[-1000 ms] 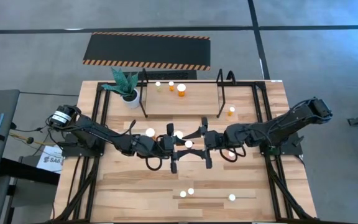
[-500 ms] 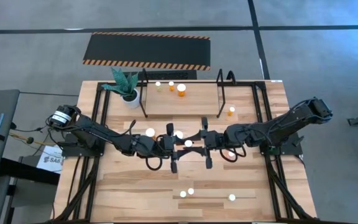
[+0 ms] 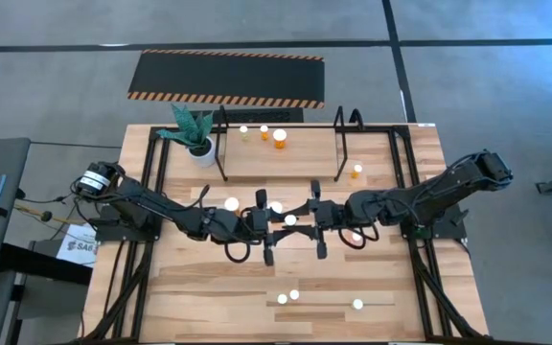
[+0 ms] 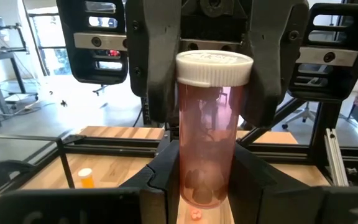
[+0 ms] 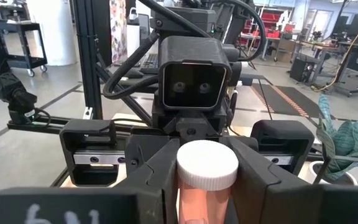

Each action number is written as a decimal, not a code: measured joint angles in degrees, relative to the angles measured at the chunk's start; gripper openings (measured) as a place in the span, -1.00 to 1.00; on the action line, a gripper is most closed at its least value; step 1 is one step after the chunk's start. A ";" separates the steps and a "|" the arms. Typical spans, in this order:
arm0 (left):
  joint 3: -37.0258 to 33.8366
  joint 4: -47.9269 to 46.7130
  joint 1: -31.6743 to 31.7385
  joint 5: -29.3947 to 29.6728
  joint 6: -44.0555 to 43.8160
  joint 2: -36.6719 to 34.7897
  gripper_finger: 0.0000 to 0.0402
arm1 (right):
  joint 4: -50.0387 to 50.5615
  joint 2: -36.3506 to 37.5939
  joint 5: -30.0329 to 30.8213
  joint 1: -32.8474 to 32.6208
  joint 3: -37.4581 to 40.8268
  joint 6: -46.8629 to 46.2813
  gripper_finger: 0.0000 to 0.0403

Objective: Pick and place medicine bottles onto shelf by color
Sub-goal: Put the bottom left pink pill bottle on the shelf

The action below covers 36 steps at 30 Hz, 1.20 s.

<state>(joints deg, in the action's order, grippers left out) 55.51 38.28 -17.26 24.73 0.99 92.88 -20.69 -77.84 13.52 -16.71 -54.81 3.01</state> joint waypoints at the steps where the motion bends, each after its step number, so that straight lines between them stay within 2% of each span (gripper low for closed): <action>1: -0.01 -0.03 0.00 0.03 0.00 0.00 -0.56 | 0.22 0.00 0.02 0.22 0.00 0.00 -0.37; 4: -0.02 0.23 0.00 0.12 0.78 0.00 -0.45 | 1.30 0.04 0.00 0.83 0.00 -0.09 -0.38; 14: -0.02 0.42 0.02 0.45 0.87 0.00 0.16 | 4.08 1.34 -0.11 2.97 0.02 -1.46 -0.36; 18: -0.02 -0.58 -0.01 5.55 0.85 0.00 0.32 | 6.52 3.88 0.18 4.15 -0.01 -1.11 -0.36; 22: -0.02 -2.43 0.00 16.24 1.56 0.00 0.41 | 12.42 7.66 0.54 5.77 0.02 -2.08 -0.36; 25: 0.00 -3.47 0.04 22.05 3.12 0.00 0.45 | 16.86 10.58 0.55 6.84 0.01 -3.79 -0.36; 30: -0.02 -7.52 -0.02 24.62 4.15 -0.99 0.46 | 22.51 13.72 4.14 8.88 0.05 -4.16 -0.36; 36: 0.00 -18.58 -0.58 28.63 -1.04 -4.81 0.46 | 17.80 12.78 7.82 11.52 6.25 -2.72 -0.36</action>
<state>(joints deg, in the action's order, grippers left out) 55.51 19.70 -17.83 53.36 -0.04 88.07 -2.90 -65.06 21.34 -5.19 -48.56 0.29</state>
